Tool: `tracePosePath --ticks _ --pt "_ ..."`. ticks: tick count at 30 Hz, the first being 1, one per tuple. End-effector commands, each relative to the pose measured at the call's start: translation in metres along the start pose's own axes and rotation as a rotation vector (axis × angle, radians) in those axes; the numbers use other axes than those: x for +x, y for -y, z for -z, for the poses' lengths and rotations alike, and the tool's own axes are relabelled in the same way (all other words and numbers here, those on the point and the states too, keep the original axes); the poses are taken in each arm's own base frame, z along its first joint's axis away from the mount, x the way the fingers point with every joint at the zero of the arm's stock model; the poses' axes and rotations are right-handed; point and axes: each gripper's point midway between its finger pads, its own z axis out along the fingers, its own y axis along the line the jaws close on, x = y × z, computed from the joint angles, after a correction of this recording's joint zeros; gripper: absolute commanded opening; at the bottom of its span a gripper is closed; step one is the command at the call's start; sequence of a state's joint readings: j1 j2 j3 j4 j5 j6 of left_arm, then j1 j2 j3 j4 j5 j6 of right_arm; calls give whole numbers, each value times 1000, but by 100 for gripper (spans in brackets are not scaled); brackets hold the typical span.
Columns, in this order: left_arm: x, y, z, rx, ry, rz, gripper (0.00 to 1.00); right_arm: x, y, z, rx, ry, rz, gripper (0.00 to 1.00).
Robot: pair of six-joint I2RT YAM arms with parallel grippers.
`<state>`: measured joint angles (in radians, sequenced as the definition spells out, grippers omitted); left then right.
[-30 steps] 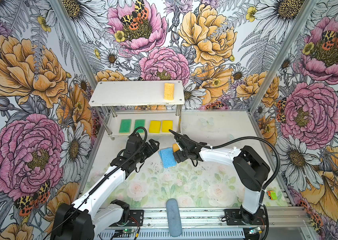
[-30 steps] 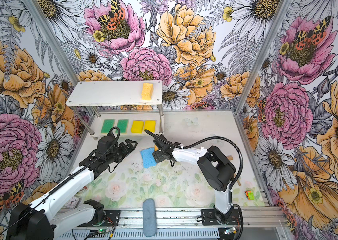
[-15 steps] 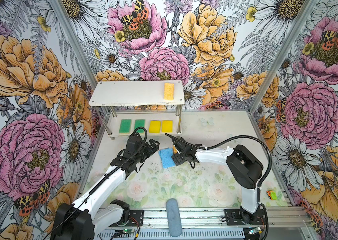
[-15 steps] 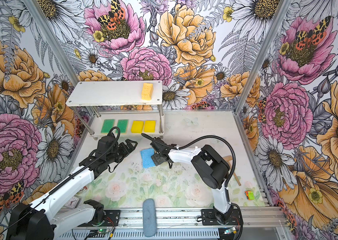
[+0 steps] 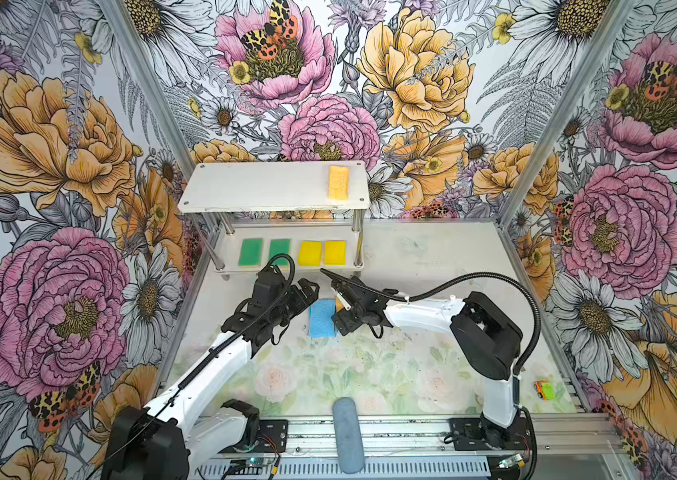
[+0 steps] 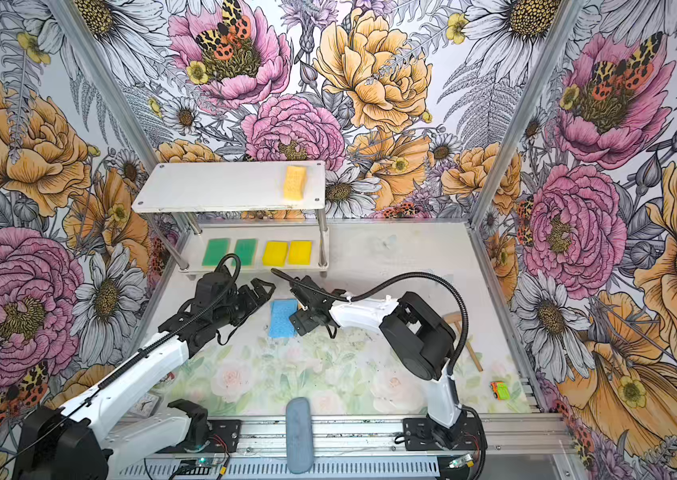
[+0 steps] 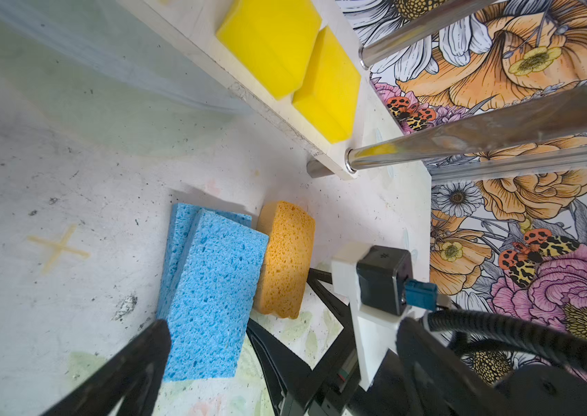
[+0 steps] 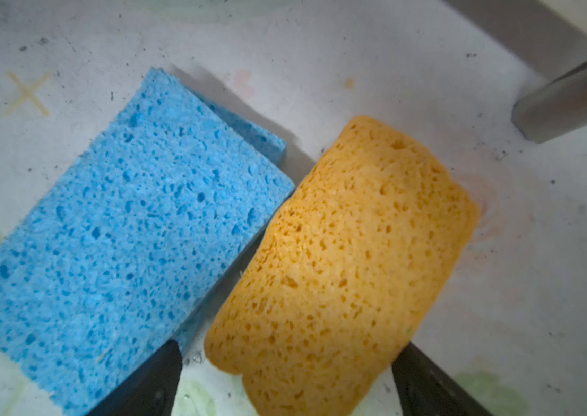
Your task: Place and organize the cleaning sponges onto the shelf
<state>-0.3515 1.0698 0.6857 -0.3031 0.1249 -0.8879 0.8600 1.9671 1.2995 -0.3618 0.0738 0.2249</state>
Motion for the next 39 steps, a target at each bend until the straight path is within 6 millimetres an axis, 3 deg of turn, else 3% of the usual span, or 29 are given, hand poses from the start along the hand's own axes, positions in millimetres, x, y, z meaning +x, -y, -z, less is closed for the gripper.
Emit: tracePosePath --ticks 1,11,19,25,28,34,39 --pt "4 2 -3 -10 -17 -15 99 -5 -2 -3 3 10 1 94" --pt "27 37 -31 -53 -70 -136 99 3 30 3 74 5 -3 94" --pt "28 39 -34 -55 -57 -121 99 9 56 12 108 4 -42 94" --pt "29 38 -33 -68 -41 -103 99 10 30 30 -76 30 71 94" --pt "34 39 -37 -100 -35 -101 99 11 29 45 -138 52 99 94" --pt "53 51 -57 -171 -66 -131 99 16 62 77 -213 100 -5 94" --pt "70 72 -82 -202 -93 -179 99 20 95 93 -225 139 -101 94"
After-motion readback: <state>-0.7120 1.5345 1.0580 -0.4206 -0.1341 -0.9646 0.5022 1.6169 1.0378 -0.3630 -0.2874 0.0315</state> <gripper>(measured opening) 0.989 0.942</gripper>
